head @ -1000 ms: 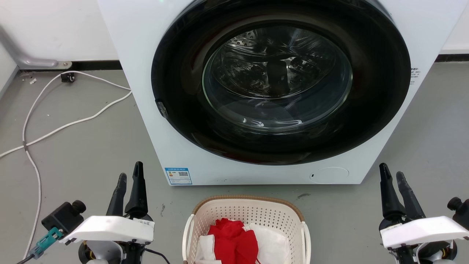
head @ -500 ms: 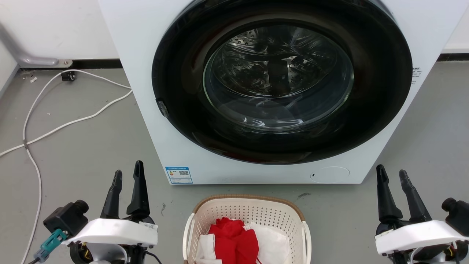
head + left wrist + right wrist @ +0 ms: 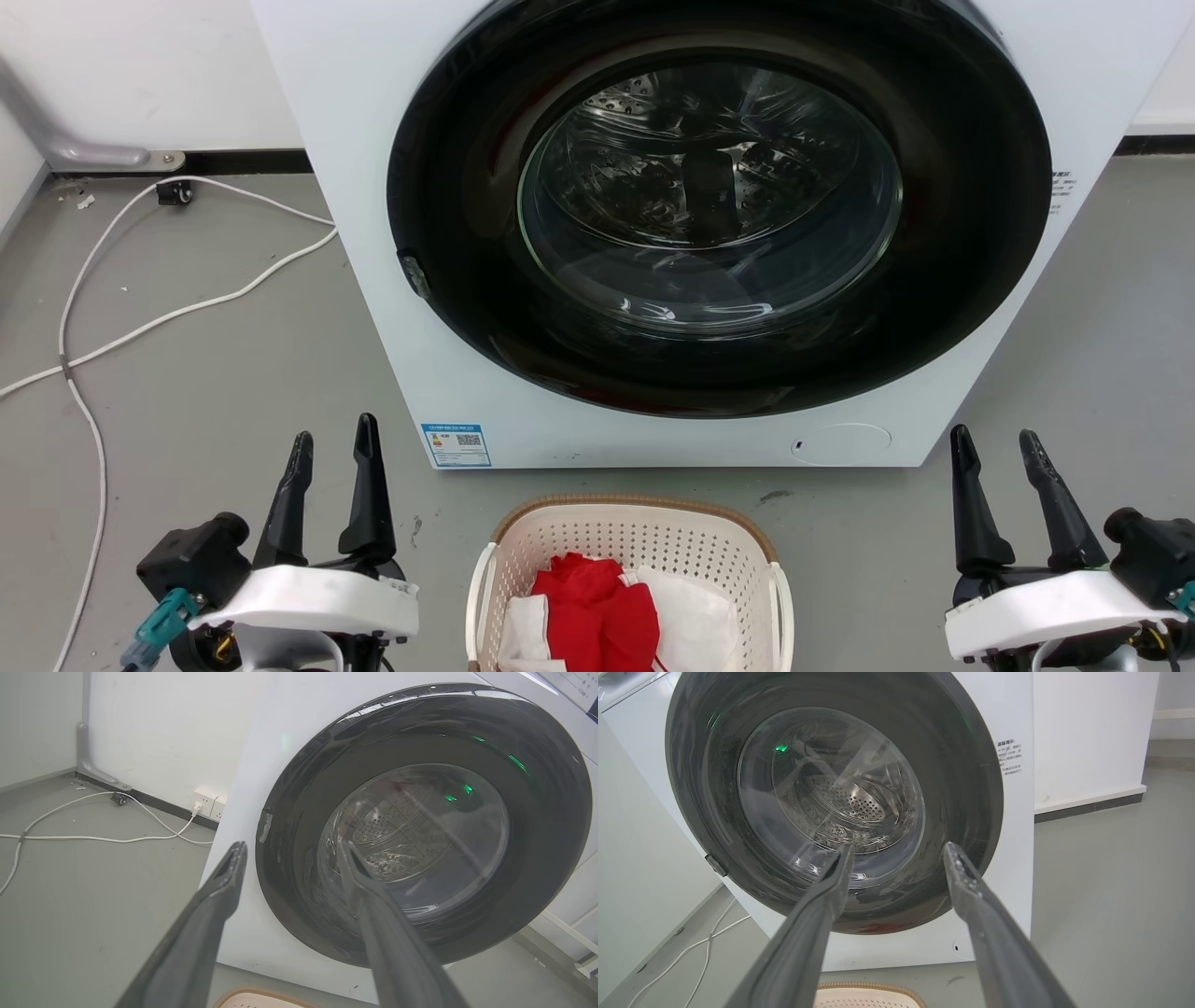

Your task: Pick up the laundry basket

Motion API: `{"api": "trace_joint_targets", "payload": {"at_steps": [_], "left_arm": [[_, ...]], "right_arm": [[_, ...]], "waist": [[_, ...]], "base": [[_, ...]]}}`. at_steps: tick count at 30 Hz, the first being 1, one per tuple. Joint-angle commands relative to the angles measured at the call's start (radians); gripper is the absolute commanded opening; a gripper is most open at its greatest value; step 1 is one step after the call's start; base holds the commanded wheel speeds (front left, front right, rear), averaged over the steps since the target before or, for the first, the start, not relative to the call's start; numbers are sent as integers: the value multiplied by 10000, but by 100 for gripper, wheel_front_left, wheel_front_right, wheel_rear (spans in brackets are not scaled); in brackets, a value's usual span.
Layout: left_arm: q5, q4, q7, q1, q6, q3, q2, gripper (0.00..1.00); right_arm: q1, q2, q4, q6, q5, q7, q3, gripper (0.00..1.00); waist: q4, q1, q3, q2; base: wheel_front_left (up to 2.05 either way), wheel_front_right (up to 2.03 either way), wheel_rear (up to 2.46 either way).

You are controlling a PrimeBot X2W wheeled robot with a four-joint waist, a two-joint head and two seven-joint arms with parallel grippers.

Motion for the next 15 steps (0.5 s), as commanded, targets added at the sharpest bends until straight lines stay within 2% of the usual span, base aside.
{"api": "trace_joint_targets", "payload": {"at_steps": [1, 15], "left_arm": [[353, -143, -108, 26, 19, -43, 33, 100], [1473, -376, -407, 120, -158, -125, 36, 100]], "right_arm": [[51, -54, -169, 0, -389, -118, 32, 100], [154, -59, -355, 0, -1675, -420, 101, 100]], "waist": [[4, 0, 7, 0], [24, 0, 60, 0]], "base": [[0, 0, 0], [0, 0, 0]]}}
